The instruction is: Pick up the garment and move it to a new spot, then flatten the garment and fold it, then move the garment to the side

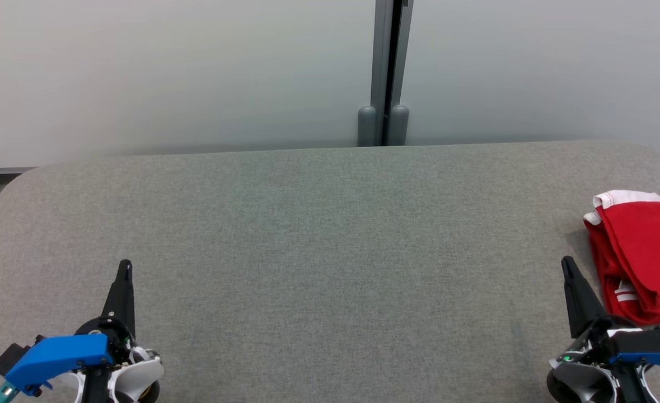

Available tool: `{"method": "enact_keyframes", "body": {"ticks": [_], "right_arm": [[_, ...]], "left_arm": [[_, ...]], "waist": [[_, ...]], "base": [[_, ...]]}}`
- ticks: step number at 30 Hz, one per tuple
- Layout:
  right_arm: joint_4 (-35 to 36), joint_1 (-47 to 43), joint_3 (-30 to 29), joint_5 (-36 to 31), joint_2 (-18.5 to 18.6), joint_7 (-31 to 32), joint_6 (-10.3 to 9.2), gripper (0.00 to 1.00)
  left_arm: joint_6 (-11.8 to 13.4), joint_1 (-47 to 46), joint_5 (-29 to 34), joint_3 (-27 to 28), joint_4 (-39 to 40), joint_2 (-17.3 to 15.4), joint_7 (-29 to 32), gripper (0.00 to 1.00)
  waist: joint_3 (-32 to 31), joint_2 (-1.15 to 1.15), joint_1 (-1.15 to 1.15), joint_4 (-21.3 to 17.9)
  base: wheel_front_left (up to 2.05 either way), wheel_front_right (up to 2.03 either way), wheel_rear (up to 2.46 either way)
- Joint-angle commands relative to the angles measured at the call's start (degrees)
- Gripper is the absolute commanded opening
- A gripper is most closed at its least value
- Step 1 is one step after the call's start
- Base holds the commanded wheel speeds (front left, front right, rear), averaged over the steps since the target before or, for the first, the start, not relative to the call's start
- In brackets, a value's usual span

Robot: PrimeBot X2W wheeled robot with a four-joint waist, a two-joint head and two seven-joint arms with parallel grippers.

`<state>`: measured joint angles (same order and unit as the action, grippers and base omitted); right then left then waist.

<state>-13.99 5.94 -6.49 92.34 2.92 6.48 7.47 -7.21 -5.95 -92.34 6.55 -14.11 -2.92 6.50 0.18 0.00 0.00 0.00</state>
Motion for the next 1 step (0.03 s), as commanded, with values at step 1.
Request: {"method": "enact_keyframes", "body": {"ticks": [1], "right_arm": [[-0.10,0.59,-0.12,0.14,-0.09,0.15,0.04,0.00]], "left_arm": [[-0.51,-0.56,-0.13,0.12,0.24,0.11,0.28,0.00]], "waist": [[0.00,0.00,0.00,0.00]], "base": [[0.00,0.00,0.00]]}}
